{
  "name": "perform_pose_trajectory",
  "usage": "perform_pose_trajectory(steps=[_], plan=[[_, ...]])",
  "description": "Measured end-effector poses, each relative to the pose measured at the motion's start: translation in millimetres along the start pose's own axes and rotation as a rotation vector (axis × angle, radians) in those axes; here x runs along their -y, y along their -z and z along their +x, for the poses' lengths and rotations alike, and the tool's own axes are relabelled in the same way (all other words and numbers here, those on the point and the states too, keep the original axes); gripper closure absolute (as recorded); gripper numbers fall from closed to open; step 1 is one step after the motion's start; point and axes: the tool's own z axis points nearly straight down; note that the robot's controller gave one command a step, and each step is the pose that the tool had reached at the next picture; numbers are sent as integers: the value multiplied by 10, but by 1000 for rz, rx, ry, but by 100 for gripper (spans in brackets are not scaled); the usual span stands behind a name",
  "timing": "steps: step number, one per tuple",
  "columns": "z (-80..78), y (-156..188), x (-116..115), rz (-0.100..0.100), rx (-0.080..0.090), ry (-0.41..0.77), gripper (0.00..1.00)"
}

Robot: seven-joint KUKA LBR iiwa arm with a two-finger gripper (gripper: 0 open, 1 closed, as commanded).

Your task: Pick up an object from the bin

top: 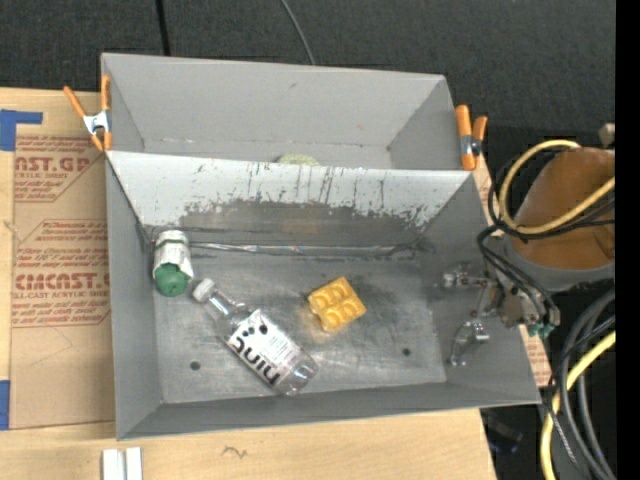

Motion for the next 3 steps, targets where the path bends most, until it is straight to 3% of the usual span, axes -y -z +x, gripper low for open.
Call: perform_pose_trajectory(steps=[1,2,3], plan=[[-7,-186,-51,-8,-17,150,0],[-296,-350,-382,0,5,192,0],[-66,-763,-567,-4,-9,205,100]])
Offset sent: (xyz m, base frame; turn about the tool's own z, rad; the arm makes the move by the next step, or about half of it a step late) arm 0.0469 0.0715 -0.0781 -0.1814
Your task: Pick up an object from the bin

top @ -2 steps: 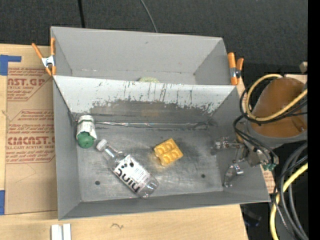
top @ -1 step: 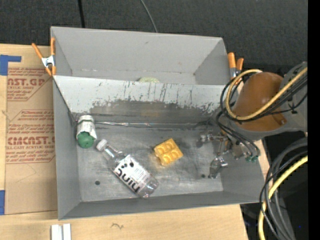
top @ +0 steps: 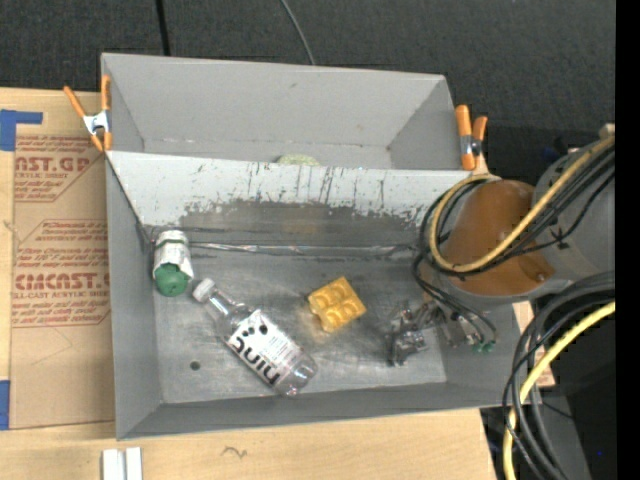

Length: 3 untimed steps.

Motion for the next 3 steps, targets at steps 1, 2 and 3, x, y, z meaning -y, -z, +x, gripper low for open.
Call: perform_pose_trajectory(steps=[1,2,3], plan=[[0,-1,1,1,0,0,100],[0,-1,1,1,0,0,100],[1,-1,1,1,0,0,100]])
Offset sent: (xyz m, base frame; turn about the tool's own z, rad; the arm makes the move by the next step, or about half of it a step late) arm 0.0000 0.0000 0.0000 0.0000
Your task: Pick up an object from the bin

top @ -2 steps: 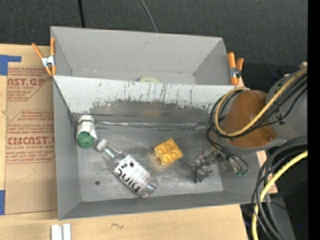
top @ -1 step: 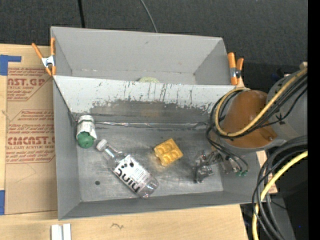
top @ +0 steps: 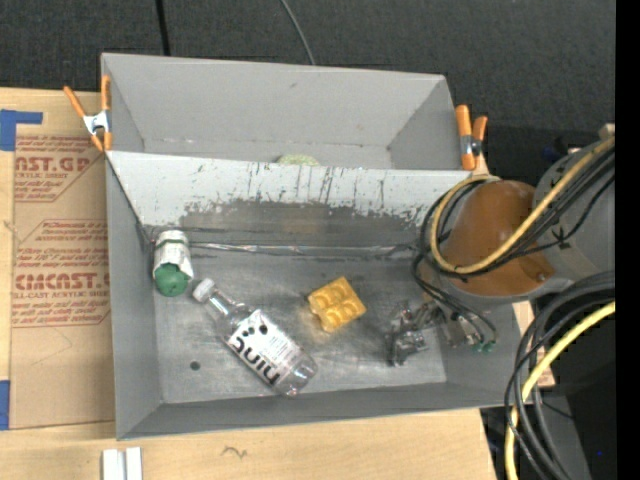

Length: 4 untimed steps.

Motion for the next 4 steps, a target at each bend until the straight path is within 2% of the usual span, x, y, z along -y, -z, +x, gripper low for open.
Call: perform_pose_trajectory(steps=[1,2,4], plan=[[-8,-9,0,1,5,0,0],[2,-1,3,0,0,0,100],[2,-2,2,0,0,0,100]])
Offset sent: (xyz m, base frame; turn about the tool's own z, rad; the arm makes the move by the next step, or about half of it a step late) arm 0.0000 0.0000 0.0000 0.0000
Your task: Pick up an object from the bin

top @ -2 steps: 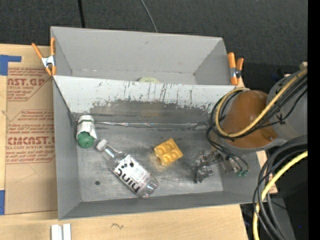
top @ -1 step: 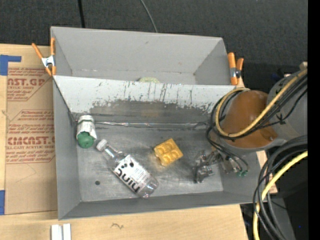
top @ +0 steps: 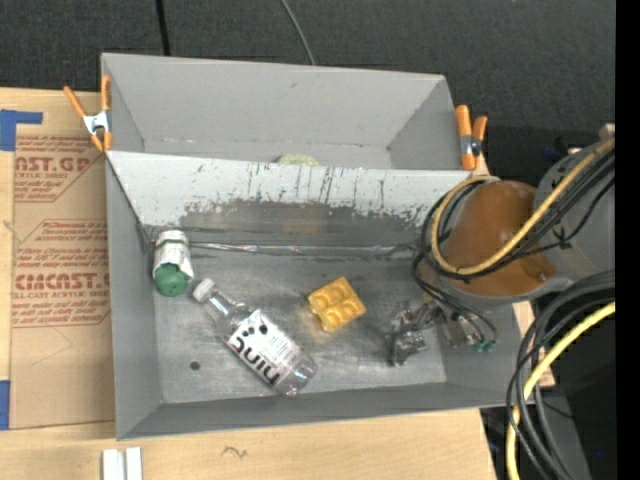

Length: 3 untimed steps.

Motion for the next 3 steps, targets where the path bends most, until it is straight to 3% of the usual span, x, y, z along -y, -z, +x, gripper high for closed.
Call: perform_pose_trajectory(steps=[3], plan=[[0,0,0,0,0,0,100]])
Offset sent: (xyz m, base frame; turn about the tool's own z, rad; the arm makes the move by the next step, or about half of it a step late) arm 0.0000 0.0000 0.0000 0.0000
